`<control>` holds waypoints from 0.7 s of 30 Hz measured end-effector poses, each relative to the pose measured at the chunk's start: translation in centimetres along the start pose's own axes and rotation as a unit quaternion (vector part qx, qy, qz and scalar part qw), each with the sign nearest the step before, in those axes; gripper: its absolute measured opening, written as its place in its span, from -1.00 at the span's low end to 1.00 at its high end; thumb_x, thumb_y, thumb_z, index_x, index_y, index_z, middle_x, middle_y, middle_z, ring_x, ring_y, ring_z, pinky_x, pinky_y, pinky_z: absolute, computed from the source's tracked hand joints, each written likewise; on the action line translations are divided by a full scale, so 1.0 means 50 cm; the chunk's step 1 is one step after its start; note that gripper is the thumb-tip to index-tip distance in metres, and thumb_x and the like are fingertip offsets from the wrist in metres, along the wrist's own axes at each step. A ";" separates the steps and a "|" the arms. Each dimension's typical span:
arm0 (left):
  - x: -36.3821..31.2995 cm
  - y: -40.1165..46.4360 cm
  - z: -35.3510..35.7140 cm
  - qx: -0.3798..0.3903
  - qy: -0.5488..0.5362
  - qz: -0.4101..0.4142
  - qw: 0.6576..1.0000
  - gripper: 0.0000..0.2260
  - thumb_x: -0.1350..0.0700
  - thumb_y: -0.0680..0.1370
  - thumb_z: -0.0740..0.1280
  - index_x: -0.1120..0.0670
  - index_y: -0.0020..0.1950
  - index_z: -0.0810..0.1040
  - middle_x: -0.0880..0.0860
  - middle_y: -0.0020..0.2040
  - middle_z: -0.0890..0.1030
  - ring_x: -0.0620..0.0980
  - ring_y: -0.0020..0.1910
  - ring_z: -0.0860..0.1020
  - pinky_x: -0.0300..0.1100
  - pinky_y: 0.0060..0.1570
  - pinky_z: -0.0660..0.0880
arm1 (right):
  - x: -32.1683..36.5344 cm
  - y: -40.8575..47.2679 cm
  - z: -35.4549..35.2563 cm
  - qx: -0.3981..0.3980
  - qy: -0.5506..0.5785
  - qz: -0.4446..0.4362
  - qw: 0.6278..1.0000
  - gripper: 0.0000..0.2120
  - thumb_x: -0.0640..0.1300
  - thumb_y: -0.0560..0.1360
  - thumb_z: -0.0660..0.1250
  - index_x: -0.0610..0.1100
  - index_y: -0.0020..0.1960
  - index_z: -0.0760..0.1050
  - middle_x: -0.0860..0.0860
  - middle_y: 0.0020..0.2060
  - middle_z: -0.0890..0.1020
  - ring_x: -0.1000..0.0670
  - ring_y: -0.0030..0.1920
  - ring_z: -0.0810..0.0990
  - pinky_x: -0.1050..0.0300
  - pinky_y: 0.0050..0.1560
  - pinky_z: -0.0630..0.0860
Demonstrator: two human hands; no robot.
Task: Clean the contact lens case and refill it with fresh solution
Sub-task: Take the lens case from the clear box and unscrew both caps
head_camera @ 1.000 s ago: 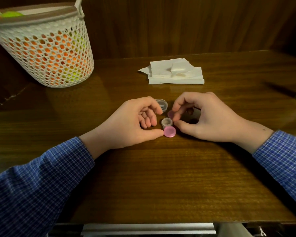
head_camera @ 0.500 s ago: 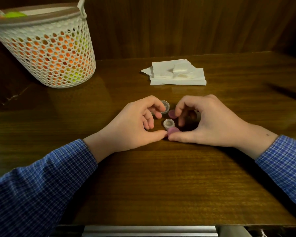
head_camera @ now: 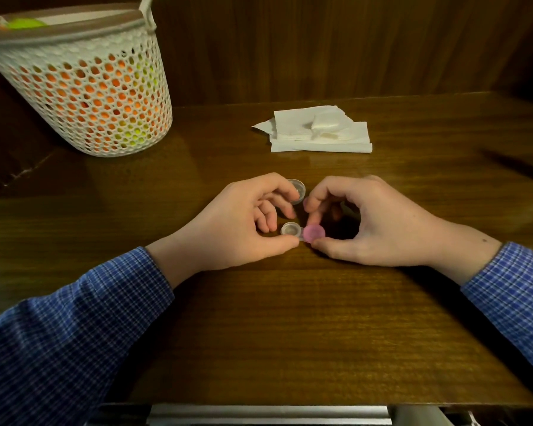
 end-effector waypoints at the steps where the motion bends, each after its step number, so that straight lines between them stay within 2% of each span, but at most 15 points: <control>1: 0.000 0.000 0.001 0.002 -0.003 0.000 1.000 -0.52 0.09 0.45 0.59 0.03 0.32 0.54 -0.07 0.06 0.67 0.02 -0.13 0.67 -0.08 -0.18 0.68 | 0.000 0.000 0.000 0.001 0.000 -0.002 1.000 -0.69 0.01 0.44 0.53 0.02 0.14 0.56 0.18 -0.12 0.72 0.11 -0.08 0.70 0.15 -0.11 0.64; 3: -0.001 -0.001 0.001 0.003 -0.005 0.001 1.000 -0.53 0.10 0.45 0.59 0.02 0.31 0.55 -0.08 0.03 0.69 0.02 -0.12 0.67 -0.06 -0.18 0.67 | 0.001 0.000 0.001 0.002 -0.014 -0.004 1.000 -0.68 0.07 0.44 0.53 0.03 0.14 0.57 0.18 -0.12 0.71 0.12 -0.10 0.68 0.15 -0.15 0.63; 6: -0.002 0.000 0.001 0.001 -0.001 0.003 1.000 -0.55 0.09 0.45 0.59 0.03 0.30 0.55 -0.08 0.00 0.70 0.02 -0.12 0.67 -0.05 -0.19 0.66 | 0.003 0.002 0.003 0.000 -0.078 -0.006 0.997 -0.58 0.31 0.41 0.43 0.06 0.11 0.61 0.18 -0.11 0.68 0.12 -0.13 0.65 0.10 -0.21 0.62; 9: -0.003 0.000 0.000 -0.001 -0.001 0.002 1.000 -0.55 0.10 0.45 0.59 0.03 0.29 0.56 -0.07 -0.03 0.70 0.00 -0.14 0.67 -0.04 -0.18 0.66 | -0.005 0.004 0.005 0.004 -0.098 0.001 0.995 -0.59 0.41 0.39 0.37 0.11 -0.03 0.65 0.15 -0.20 0.67 0.12 -0.20 0.64 0.15 -0.26 0.60; 11: -0.003 0.000 -0.001 -0.003 -0.002 -0.001 1.000 -0.56 0.11 0.45 0.59 0.03 0.28 0.56 -0.07 -0.05 0.71 -0.01 -0.15 0.67 -0.05 -0.19 0.66 | -0.010 0.004 0.007 0.003 -0.089 0.006 0.996 -0.64 0.38 0.39 0.39 0.10 -0.09 0.66 0.14 -0.27 0.67 0.10 -0.25 0.63 0.29 -0.28 0.52; 14: -0.003 0.000 -0.001 -0.003 -0.006 -0.007 1.000 -0.56 0.12 0.44 0.60 0.04 0.27 0.57 -0.06 -0.07 0.72 -0.02 -0.16 0.68 -0.09 -0.18 0.67 | -0.011 0.004 0.011 0.003 -0.071 0.009 0.997 -0.69 0.29 0.41 0.42 0.07 -0.10 0.67 0.10 -0.29 0.68 0.09 -0.28 0.63 0.38 -0.27 0.47; 21: -0.003 0.002 0.001 0.007 -0.013 -0.021 1.000 -0.61 0.13 0.43 0.60 0.03 0.21 0.59 -0.06 -0.09 0.73 -0.01 -0.17 0.70 -0.08 -0.17 0.68 | -0.013 0.008 0.015 0.011 -0.033 0.015 0.999 -0.80 0.13 0.42 0.52 0.01 -0.13 0.68 0.07 -0.29 0.70 0.08 -0.28 0.62 0.32 -0.35 0.49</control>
Point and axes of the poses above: each hand's wrist, its own y-axis towards the middle knuckle, its own z-axis out of the palm, x = y × z, the point moved 9 cm from there along y, towards the middle knuckle
